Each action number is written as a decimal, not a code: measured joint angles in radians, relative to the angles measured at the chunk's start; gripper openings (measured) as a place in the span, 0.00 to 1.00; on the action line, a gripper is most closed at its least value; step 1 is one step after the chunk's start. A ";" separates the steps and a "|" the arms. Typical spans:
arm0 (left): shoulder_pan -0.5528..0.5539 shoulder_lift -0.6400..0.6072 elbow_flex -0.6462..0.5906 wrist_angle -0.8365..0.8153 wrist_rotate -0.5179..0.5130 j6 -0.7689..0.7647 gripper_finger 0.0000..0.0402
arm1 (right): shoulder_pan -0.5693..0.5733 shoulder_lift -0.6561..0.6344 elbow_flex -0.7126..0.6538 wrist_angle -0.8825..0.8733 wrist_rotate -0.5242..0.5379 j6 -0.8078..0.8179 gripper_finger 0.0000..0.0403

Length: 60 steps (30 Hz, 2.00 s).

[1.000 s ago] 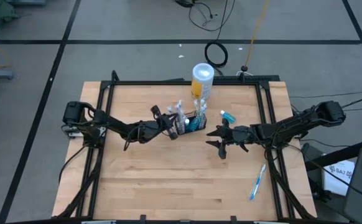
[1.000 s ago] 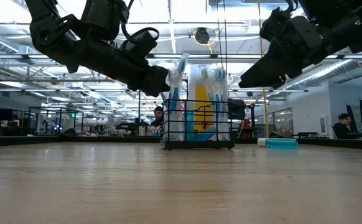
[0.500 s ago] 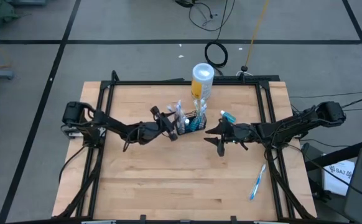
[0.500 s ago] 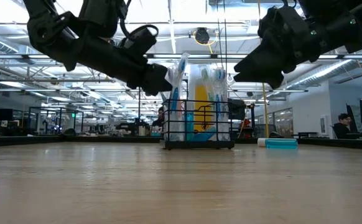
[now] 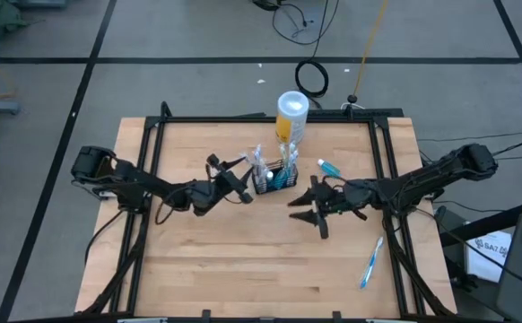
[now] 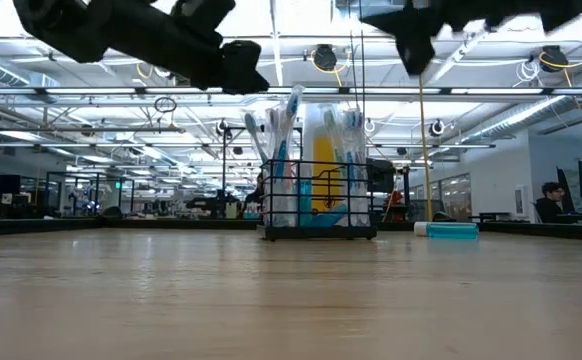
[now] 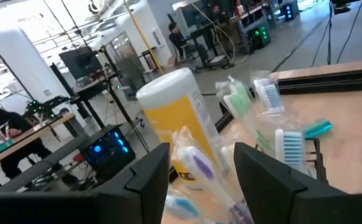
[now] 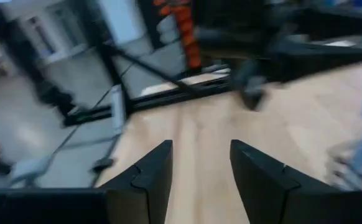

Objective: Pick & Place toothbrushing station
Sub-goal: Put the blue toothbrush into the black wire organizer

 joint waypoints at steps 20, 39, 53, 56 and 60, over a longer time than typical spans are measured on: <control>-0.028 -0.032 0.000 -0.023 -0.005 -0.060 0.46 | 0.375 0.172 0.267 -1.238 -0.281 1.250 0.32; 0.006 -0.032 -0.001 -0.015 -0.001 -0.040 0.46 | 0.593 0.140 0.082 -1.310 -0.294 1.933 0.32; 0.003 -0.032 -0.001 -0.029 -0.001 -0.060 0.46 | 0.593 0.138 -0.045 -1.276 -0.304 1.919 0.32; -0.002 -0.032 -0.001 -0.051 -0.001 -0.064 0.46 | 0.591 0.138 -0.078 -1.223 -0.308 1.839 0.29; -0.009 -0.031 -0.002 -0.074 -0.001 -0.080 0.46 | 0.590 0.137 -0.092 -1.195 -0.298 1.756 0.18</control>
